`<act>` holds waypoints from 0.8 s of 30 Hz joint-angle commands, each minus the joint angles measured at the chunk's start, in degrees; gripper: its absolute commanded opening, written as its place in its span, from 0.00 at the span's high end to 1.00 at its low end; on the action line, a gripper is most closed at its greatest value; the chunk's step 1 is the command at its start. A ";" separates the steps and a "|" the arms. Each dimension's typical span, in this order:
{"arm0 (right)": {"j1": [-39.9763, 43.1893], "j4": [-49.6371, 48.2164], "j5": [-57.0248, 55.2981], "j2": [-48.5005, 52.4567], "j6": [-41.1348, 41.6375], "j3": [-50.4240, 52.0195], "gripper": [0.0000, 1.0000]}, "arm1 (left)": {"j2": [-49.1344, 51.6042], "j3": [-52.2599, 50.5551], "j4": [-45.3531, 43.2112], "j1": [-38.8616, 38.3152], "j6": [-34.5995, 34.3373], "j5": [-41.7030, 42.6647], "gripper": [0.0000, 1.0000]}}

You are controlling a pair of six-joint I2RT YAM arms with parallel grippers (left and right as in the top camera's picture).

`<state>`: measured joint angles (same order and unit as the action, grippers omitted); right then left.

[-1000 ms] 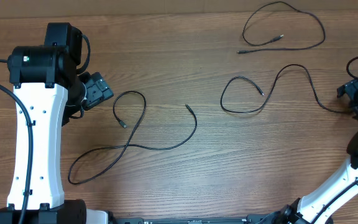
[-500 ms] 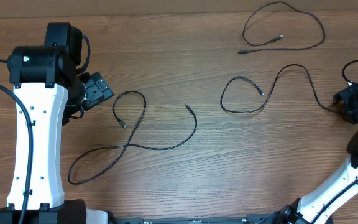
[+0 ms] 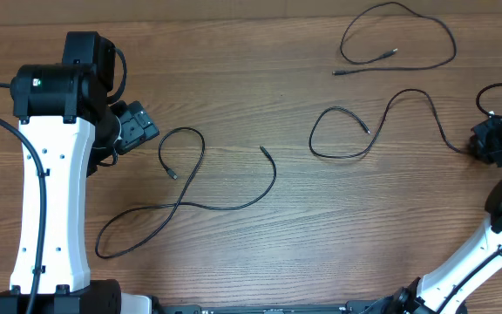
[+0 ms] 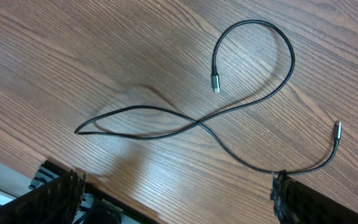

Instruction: Untangle cables

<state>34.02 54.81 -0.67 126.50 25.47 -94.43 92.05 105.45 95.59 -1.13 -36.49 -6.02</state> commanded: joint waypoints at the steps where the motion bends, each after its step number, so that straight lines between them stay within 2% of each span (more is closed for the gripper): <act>1: -0.48 -2.71 5.09 2.32 0.00 0.31 0.83 | 0.11 -0.26 -0.04 -0.02 0.28 0.09 0.01; 4: -0.92 -5.81 9.14 2.32 -0.26 0.31 0.96 | 0.11 -0.26 -0.07 -0.02 0.28 0.07 0.01; 8: -2.27 -10.64 11.52 2.32 -1.22 0.31 0.96 | 0.11 -0.26 -0.07 -0.02 0.28 0.09 0.00; 13: -4.87 -15.82 11.87 2.32 -8.68 0.28 0.96 | 0.11 -0.26 -0.07 -0.02 0.28 0.07 0.00; 14: -5.20 -16.04 11.76 2.32 -9.81 0.17 0.87 | 0.11 -0.26 -0.07 -0.02 0.28 0.09 0.00; 15: -5.46 -15.82 11.32 2.32 -10.45 -0.26 0.61 | 0.11 -0.26 -0.04 -0.02 0.28 0.09 0.00; 16: -5.46 -15.30 11.08 2.32 -10.54 -0.92 0.49 | 0.11 -0.26 -0.07 -0.02 0.28 0.09 0.01; 18: -5.46 -13.44 11.08 2.25 -10.51 -2.99 0.47 | 0.11 -0.26 -0.04 -0.02 0.31 0.09 0.00; 21: -4.74 -8.37 11.04 2.10 -10.51 -8.72 0.39 | 0.11 -0.26 -0.07 -0.02 0.28 0.09 0.01; 24: -3.91 -0.96 11.06 2.08 -10.49 -16.98 0.26 | 0.11 -0.26 -0.07 -0.02 0.28 0.09 0.00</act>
<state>28.75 51.62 10.41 129.21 16.08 -103.85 92.05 105.45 95.59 -1.13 -36.49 -6.02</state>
